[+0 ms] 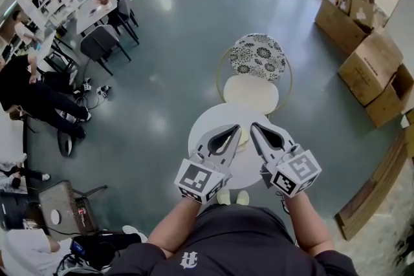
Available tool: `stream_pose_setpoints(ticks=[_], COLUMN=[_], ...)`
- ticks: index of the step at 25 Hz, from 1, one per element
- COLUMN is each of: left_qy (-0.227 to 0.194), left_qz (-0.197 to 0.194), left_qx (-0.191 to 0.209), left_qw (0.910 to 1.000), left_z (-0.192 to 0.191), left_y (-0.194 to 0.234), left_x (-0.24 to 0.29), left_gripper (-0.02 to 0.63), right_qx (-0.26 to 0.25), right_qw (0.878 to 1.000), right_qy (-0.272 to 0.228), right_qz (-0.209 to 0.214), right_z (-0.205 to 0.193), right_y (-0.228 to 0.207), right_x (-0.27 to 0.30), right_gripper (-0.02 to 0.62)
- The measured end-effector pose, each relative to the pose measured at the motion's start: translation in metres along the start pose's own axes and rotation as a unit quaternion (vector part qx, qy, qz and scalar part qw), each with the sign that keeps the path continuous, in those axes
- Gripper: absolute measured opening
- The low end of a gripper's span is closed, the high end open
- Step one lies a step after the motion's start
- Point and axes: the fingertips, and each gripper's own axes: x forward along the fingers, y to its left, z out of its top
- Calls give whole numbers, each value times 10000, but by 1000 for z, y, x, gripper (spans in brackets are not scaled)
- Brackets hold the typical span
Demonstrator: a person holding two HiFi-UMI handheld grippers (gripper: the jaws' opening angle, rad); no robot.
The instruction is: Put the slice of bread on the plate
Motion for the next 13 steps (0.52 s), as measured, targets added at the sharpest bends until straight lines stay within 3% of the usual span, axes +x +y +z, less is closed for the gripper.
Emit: stream_pose_setpoints(ticks=[13], left_qy=[-55], left_qz=[5], left_qx=[23], left_qw=[10000], left_z=[5], left_y=[0], left_x=[1], left_gripper=[6], right_qx=[-75], right_qw=[10000], right_qy=[-47], right_qz=[5], right_z=[7], right_y=[-2], right_x=[0], right_gripper=[6])
